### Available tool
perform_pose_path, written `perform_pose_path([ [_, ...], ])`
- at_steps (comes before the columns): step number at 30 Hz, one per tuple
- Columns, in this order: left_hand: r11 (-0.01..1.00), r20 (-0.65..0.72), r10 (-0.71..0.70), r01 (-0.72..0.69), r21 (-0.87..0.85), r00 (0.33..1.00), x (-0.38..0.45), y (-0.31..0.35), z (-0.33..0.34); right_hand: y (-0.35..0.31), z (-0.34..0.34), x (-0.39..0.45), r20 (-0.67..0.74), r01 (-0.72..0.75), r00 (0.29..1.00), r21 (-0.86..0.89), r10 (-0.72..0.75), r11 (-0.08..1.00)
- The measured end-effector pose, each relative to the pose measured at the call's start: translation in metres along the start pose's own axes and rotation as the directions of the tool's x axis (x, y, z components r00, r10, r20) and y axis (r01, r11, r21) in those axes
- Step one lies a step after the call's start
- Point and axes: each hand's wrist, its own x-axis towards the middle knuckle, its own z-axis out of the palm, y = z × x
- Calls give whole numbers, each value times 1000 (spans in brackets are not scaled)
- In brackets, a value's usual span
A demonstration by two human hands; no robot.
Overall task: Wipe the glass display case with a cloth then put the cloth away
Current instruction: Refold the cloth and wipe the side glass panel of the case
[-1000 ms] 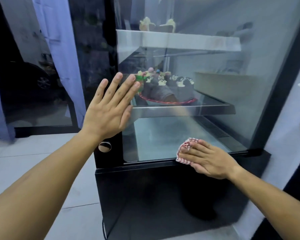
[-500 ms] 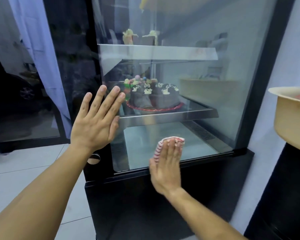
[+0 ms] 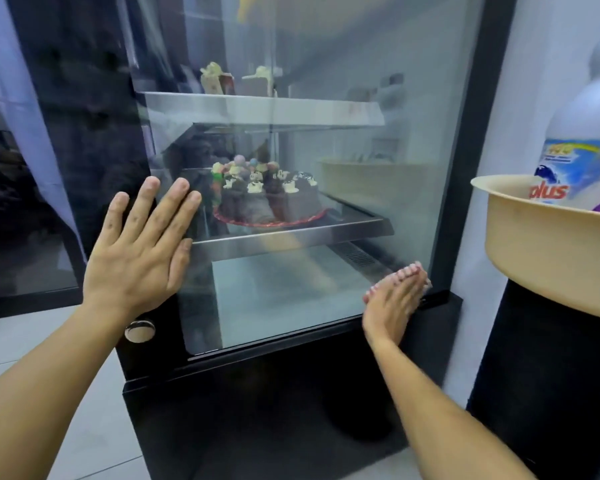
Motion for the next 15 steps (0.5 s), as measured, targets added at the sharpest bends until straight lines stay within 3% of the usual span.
perform_pose_path([
  [1, 1000, 2, 1, -1, 5, 1000, 0, 0, 0, -5, -11, 28, -62, -189, 978, 121, 197, 975],
  [3, 1000, -2, 6, -6, 14, 1000, -1, 1, 0, -14, -23, 66, -101, -359, 916, 224, 388, 906],
  [6, 999, 0, 16, -16, 29, 1000, 1, 0, 0, -13, -26, 72, -147, -405, 876, 290, 459, 867],
  [9, 999, 7, 13, -14, 35, 1000, -1, 1, 0, -24, -8, 44, -214, -356, 870, 349, 444, 867],
  [11, 998, 0, 18, -18, 52, 1000, 1, 0, 0, -48, 21, -1, -251, -176, 933, 303, 257, 936],
  [13, 997, -2, 28, -28, 66, 1000, 3, 0, -1, -70, 52, -62, -179, 196, 969, 133, -171, 972],
  [15, 996, 7, 40, -40, 80, 999, 3, -1, -2, -85, 76, -110, -3, 550, 835, -13, -550, 835],
])
